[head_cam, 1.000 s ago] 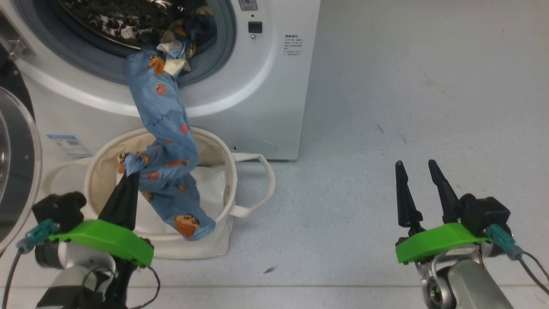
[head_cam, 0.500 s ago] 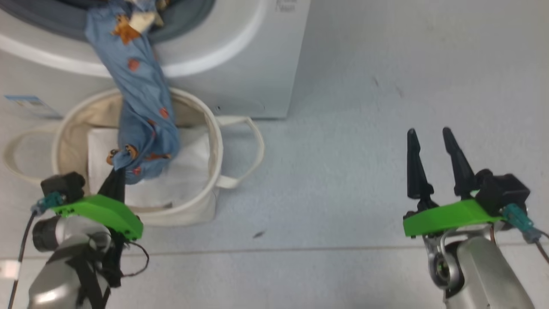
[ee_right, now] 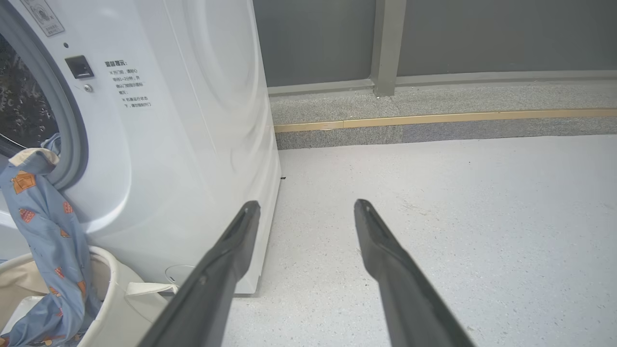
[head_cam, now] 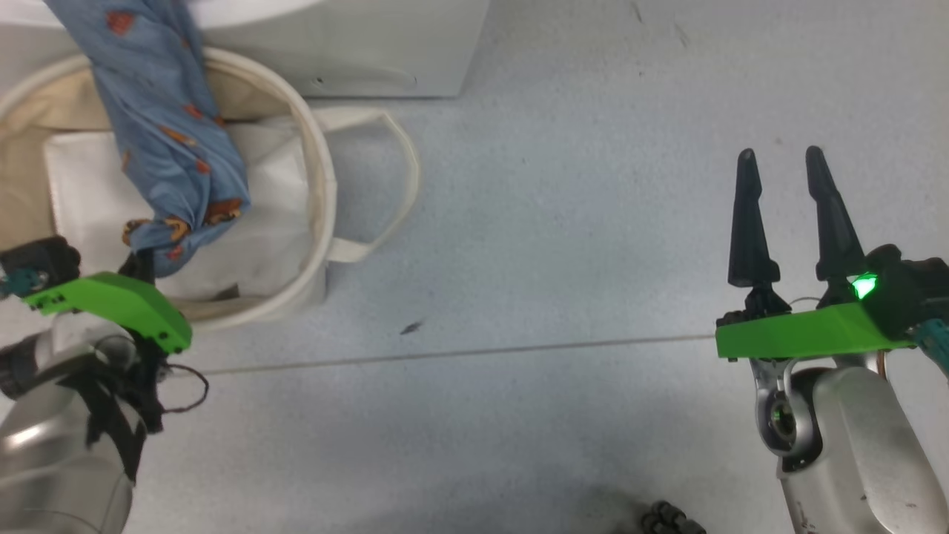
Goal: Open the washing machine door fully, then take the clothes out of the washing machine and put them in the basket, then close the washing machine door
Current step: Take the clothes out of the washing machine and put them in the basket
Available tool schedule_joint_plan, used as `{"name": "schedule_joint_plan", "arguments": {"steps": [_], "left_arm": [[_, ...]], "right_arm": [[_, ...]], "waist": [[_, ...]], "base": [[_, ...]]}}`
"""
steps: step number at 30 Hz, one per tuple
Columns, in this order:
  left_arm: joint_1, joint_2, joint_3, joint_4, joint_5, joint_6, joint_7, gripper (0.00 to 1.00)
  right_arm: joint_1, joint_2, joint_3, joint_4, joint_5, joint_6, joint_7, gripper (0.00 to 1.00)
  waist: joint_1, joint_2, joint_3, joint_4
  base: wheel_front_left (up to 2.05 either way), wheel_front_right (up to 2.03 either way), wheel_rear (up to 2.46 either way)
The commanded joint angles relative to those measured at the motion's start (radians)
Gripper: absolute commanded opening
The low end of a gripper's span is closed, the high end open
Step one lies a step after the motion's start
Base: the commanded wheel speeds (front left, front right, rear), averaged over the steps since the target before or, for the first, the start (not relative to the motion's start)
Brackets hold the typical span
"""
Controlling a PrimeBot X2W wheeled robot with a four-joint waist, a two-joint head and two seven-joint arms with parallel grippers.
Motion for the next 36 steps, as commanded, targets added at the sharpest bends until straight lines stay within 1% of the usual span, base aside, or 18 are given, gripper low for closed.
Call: {"name": "schedule_joint_plan", "arguments": {"steps": [1,3,4,5,6,7,8,11,18,22,26,28,36], "left_arm": [[-0.024,0.059,0.032,0.003,-0.011,0.010,0.010,0.00],[-0.036,0.072,0.036,0.010,-0.013,0.024,0.012,0.00],[-0.039,0.077,0.036,0.012,-0.013,0.029,0.009,0.05],[-0.041,0.080,0.037,0.014,-0.014,0.029,0.004,0.41],[-0.041,0.080,0.037,0.014,-0.014,0.029,0.004,0.41],[-0.041,0.082,0.034,0.015,-0.012,0.027,-0.005,0.96],[-0.039,0.084,0.035,0.016,-0.013,0.025,-0.014,1.00],[-0.022,0.085,0.042,0.019,-0.025,0.021,-0.022,1.00],[0.018,0.093,0.049,0.021,-0.032,0.030,-0.059,1.00],[0.041,0.108,0.045,-0.003,-0.015,0.013,-0.091,1.00],[0.078,0.134,0.094,-0.120,-0.004,0.003,-0.094,1.00],[0.112,0.146,0.121,-0.197,0.024,0.001,-0.094,1.00],[0.306,0.143,0.249,-0.487,0.118,-0.005,-0.094,1.00]], "right_arm": [[-0.005,0.008,0.009,-0.044,-0.011,0.001,-0.012,1.00],[-0.008,0.011,0.008,-0.052,-0.014,0.001,-0.012,1.00],[-0.009,0.013,0.008,-0.054,-0.015,0.001,-0.012,1.00],[-0.010,0.015,0.008,-0.056,-0.015,0.001,-0.012,1.00],[-0.010,0.015,0.008,-0.056,-0.015,0.001,-0.012,1.00],[-0.011,0.017,0.009,-0.055,-0.016,0.001,-0.012,1.00],[-0.011,0.018,0.011,-0.054,-0.016,0.001,-0.012,1.00],[-0.010,0.021,0.018,-0.044,-0.016,0.001,-0.012,1.00],[-0.012,0.024,0.042,-0.003,-0.004,0.001,-0.012,1.00],[0.001,0.022,0.050,0.031,0.008,0.001,-0.012,1.00],[0.019,0.019,0.053,0.051,0.015,0.001,-0.012,1.00],[0.030,0.017,0.055,0.060,0.018,0.001,-0.012,1.00],[0.088,0.002,0.070,0.096,0.029,0.001,-0.012,1.00]], "waist": [[0.0000,0.0000,0.060,-0.023],[0.0000,0.0000,0.073,-0.032],[0.0000,0.0000,0.074,-0.035],[0.0000,0.0000,0.074,-0.038],[0.0000,0.0000,0.074,-0.038],[0.0000,0.0000,0.071,-0.040],[0.0000,0.0000,0.067,-0.041],[0.0000,0.0000,0.043,-0.042],[0.0000,0.0000,-0.043,-0.032],[0.0000,0.0000,-0.130,-0.021],[0.0000,0.0000,-0.198,-0.005],[0.0000,0.0000,-0.232,0.002],[0.0000,0.0000,-0.374,0.016]], "base": [[0.00,0.00,0.00],[0.00,0.00,0.00],[0.00,0.00,0.00],[0.00,0.00,0.00],[0.00,0.00,0.00],[0.00,0.00,0.00],[0.00,0.00,0.00],[0.00,0.00,0.00],[0.00,0.00,0.00],[0.00,0.00,0.00],[0.00,0.00,0.00],[0.00,0.00,0.00],[0.00,0.00,0.00]]}}
